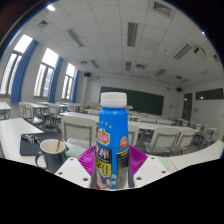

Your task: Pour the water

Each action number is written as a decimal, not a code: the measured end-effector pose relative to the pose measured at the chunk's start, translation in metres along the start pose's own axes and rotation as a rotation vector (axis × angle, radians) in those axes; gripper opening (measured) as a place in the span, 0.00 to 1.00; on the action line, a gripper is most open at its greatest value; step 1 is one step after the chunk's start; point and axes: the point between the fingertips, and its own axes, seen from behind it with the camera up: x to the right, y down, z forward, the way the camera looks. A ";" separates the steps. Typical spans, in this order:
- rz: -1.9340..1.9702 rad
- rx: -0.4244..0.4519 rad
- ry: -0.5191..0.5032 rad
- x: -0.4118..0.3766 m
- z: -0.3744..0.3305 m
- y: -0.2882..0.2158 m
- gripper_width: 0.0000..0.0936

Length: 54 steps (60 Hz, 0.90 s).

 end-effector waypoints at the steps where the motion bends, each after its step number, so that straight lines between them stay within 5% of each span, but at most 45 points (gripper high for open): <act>1: -0.002 -0.015 -0.008 0.001 -0.003 0.006 0.45; 6: 0.056 -0.072 -0.061 -0.008 -0.015 0.025 0.45; 23: 0.124 -0.050 -0.104 0.012 -0.009 0.035 0.45; 30: 0.094 -0.085 -0.091 -0.001 0.001 0.037 0.65; 34: 0.069 -0.139 -0.091 -0.002 -0.004 0.049 0.93; 54: 0.123 -0.097 -0.189 -0.011 -0.126 0.037 0.90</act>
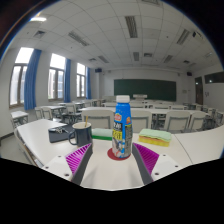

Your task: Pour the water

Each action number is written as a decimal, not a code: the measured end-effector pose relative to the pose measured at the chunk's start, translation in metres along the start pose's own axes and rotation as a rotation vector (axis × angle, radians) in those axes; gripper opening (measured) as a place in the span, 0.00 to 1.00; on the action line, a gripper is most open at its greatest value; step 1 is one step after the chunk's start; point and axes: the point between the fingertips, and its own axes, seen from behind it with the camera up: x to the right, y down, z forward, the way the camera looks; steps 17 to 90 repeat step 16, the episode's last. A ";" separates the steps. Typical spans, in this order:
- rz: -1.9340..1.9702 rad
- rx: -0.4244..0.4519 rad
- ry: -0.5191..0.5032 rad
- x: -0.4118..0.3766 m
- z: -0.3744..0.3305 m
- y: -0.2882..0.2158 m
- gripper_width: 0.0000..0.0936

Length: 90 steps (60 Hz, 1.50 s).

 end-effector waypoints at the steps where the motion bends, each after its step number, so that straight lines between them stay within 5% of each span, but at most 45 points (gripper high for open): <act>1: 0.002 0.001 -0.004 -0.003 -0.005 0.001 0.90; 16: 0.039 0.038 -0.016 -0.040 -0.053 0.022 0.90; 90: 0.039 0.038 -0.016 -0.040 -0.053 0.022 0.90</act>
